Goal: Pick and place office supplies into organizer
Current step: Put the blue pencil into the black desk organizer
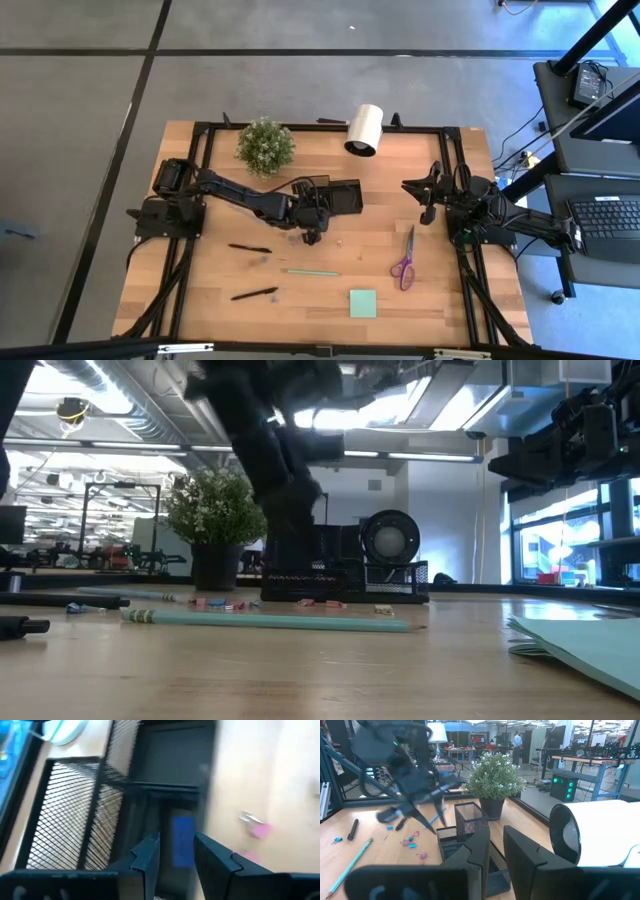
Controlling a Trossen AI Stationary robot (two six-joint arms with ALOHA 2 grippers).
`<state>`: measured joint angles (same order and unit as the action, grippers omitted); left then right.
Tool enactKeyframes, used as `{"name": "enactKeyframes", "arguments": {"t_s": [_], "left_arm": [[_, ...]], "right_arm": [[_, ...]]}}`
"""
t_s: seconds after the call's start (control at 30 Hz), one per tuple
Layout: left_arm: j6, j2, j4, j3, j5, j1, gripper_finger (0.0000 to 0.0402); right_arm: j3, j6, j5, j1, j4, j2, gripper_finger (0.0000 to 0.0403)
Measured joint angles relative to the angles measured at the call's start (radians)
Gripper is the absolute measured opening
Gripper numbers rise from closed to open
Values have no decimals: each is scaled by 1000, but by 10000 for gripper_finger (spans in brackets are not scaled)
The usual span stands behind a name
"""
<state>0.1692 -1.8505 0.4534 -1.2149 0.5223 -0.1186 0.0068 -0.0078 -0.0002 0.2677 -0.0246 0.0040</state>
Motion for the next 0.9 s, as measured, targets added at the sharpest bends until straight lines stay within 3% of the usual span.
{"name": "enactKeyframes", "arguments": {"t_s": [0.33, 0.57, 0.73, 0.9], "left_arm": [[0, 174, 250, -37, -216, -94, 112], [-5, 256, 551, -36, -254, -125, 112], [-101, 262, 600, -33, -292, -129, 112], [-173, 275, 584, 69, -337, -99, 111]], "right_arm": [[0, 0, 0, 0, 0, 0, 60], [0, 1, 0, 0, 0, 0, 60], [0, 0, 0, 0, 0, 0, 60], [0, -1, 0, 0, 0, 0, 60]]}}
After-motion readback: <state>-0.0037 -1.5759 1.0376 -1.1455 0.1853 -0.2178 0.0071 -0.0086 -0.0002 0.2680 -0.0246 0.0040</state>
